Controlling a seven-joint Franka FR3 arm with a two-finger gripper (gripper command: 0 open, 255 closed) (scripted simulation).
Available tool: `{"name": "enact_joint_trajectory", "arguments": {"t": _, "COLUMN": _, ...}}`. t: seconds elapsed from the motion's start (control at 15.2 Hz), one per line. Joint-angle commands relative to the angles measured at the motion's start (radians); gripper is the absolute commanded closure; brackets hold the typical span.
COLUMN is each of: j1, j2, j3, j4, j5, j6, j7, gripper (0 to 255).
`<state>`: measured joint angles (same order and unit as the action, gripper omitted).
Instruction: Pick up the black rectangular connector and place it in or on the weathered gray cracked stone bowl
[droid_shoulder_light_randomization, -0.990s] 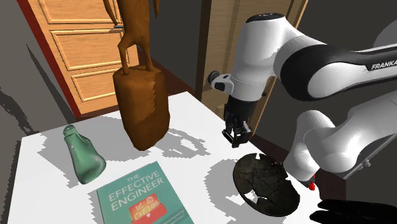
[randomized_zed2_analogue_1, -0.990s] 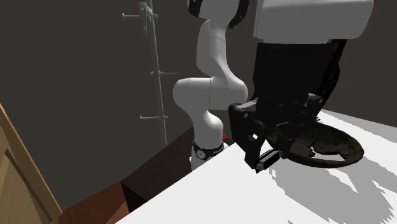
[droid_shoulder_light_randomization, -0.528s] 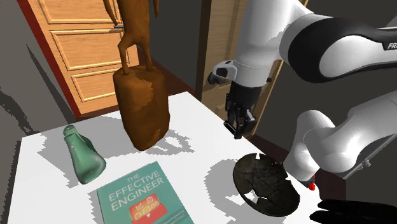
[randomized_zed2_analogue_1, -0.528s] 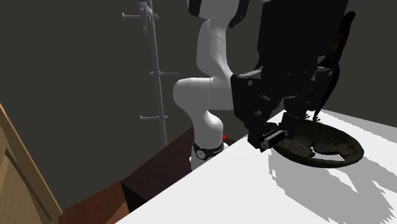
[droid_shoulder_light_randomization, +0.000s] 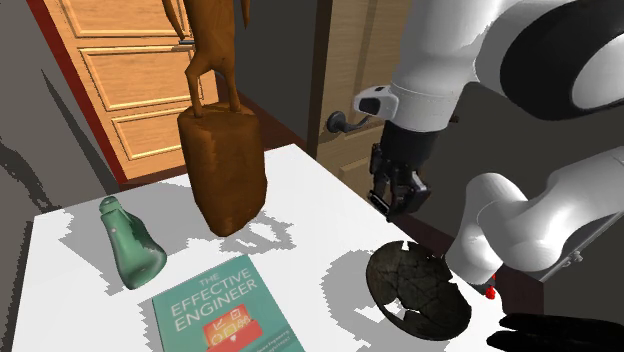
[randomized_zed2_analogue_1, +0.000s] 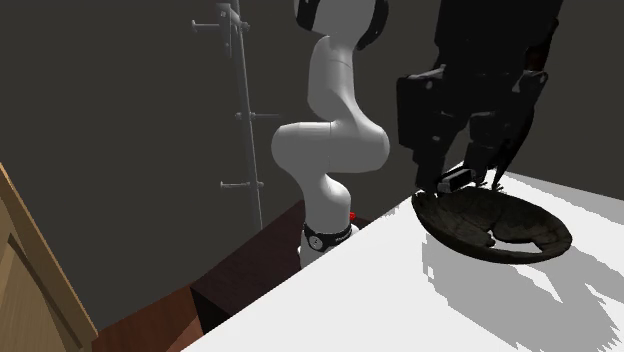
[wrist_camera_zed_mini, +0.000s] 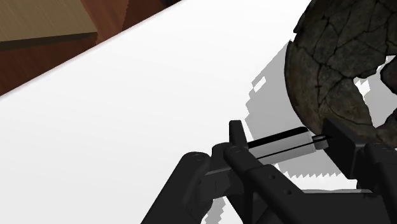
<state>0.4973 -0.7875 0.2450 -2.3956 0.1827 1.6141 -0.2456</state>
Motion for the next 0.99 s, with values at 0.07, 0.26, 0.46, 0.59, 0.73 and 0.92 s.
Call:
{"name": "enact_joint_trajectory", "arguments": {"t": 0.07, "j1": 0.034, "j2": -0.05, "j3": 0.056, "j4": -0.017, "j5": 0.05, "j6": -0.025, "j7": 0.069, "gripper": 255}}
{"name": "enact_joint_trajectory", "arguments": {"t": 0.26, "j1": 0.067, "j2": -0.092, "j3": 0.11, "j4": -0.023, "j5": 0.099, "j6": -0.052, "j7": 0.135, "gripper": 255}}
{"name": "enact_joint_trajectory", "arguments": {"t": 0.46, "j1": 0.097, "j2": -0.124, "j3": 0.164, "j4": -0.018, "j5": 0.148, "j6": -0.075, "j7": 0.201, "gripper": 255}}
{"name": "enact_joint_trajectory", "arguments": {"t": 0.59, "j1": 0.101, "j2": -0.131, "j3": 0.171, "j4": -0.048, "j5": 0.155, "j6": -0.052, "j7": 0.199, "gripper": 255}}
{"name": "enact_joint_trajectory", "arguments": {"t": 0.73, "j1": 0.104, "j2": -0.137, "j3": 0.178, "j4": -0.077, "j5": 0.162, "j6": -0.029, "j7": 0.197, "gripper": 255}}
{"name": "enact_joint_trajectory", "arguments": {"t": 0.92, "j1": 0.11, "j2": -0.144, "j3": 0.189, "j4": -0.12, "j5": 0.174, "j6": 0.007, "j7": 0.194, "gripper": 255}}
